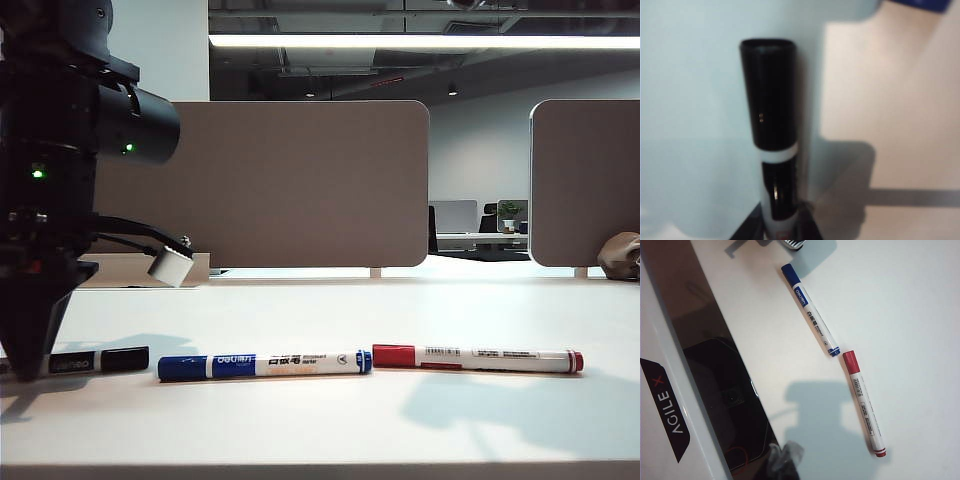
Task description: Pick up the markers one by one and line them up horizontally in a straight line on the table.
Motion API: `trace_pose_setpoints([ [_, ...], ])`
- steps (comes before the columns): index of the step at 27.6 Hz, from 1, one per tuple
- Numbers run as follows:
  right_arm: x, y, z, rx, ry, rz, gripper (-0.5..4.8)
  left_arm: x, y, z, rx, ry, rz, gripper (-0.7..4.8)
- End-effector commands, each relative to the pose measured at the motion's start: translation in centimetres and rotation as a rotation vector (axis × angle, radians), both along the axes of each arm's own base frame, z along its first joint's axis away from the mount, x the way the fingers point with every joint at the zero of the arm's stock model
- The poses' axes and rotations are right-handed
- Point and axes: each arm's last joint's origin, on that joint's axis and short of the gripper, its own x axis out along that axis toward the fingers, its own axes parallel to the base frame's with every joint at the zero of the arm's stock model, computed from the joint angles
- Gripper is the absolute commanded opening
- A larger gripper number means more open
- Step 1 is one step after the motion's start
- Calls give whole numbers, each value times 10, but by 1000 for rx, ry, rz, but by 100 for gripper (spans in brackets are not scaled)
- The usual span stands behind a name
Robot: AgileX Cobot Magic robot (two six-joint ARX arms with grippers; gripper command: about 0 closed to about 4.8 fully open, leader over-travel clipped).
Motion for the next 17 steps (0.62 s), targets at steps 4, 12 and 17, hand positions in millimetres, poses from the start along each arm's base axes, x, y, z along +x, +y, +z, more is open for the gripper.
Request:
trace_pose_setpoints([
  [4,-1,-1,1,3,-8,16,-6,1,-1,-6,-27,12,-82,74],
  [12,-1,-1,1,1,-9,18,-6,3,-6,-6,-157,24,-167,74],
  [17,0,-1,1,3,-12,19,-6,2,-5,-6,-152,41,-191,75],
])
